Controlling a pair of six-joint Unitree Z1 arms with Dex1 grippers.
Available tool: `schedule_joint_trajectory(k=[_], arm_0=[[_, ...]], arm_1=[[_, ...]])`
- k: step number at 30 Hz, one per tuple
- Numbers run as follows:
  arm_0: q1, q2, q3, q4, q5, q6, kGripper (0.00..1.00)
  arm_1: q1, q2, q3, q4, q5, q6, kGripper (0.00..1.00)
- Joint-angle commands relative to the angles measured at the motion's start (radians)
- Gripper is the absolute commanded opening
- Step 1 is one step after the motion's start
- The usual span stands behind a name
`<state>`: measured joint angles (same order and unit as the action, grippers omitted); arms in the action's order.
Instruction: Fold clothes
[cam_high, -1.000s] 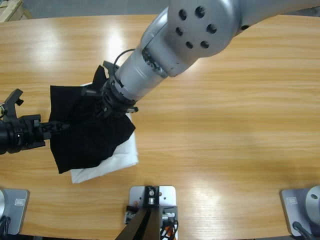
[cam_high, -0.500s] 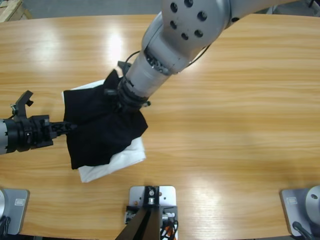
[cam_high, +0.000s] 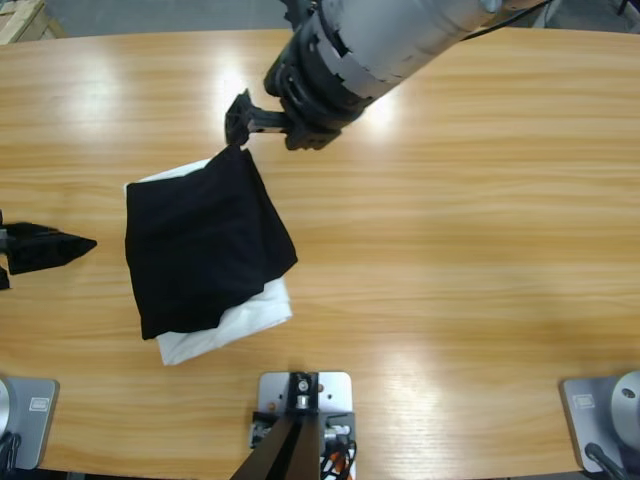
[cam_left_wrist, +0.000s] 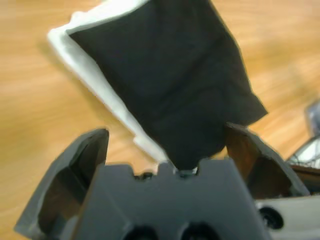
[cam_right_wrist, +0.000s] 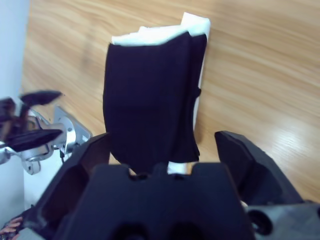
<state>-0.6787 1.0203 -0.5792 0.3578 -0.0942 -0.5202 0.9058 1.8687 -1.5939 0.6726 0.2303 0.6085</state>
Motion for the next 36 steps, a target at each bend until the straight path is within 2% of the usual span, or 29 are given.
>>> schedule_joint_trajectory(k=[1,4,10,12,19,24,36], arm_0=[[-0.087,0.397,-0.487,0.401,0.030,0.691,0.996],[-0.145,0.533,-0.585,0.482,0.046,0.913,0.996],[-0.230,0.663,-0.590,0.489,0.147,1.074,0.996],[-0.236,0.703,-0.588,0.482,0.195,1.082,0.996],[-0.250,0.805,-0.631,0.414,0.224,1.069,0.996],[-0.254,0.840,-0.620,0.401,0.177,1.050,0.996],[-0.239,0.974,-0.598,0.344,0.084,1.021,0.991]], arm_1=[[-0.010,-0.205,0.212,0.019,-0.045,-0.041,1.000],[-0.018,-0.312,0.363,-0.013,-0.069,-0.044,1.000],[-0.204,-0.546,0.563,0.029,-0.085,-0.073,1.000],[-0.235,-0.587,0.616,0.033,-0.079,-0.076,1.000],[-0.283,-0.562,0.648,0.017,-0.063,-0.077,1.000],[-0.342,-0.530,0.692,-0.022,-0.043,-0.098,1.000],[-0.396,-0.460,0.697,-0.052,-0.009,-0.129,1.000]])
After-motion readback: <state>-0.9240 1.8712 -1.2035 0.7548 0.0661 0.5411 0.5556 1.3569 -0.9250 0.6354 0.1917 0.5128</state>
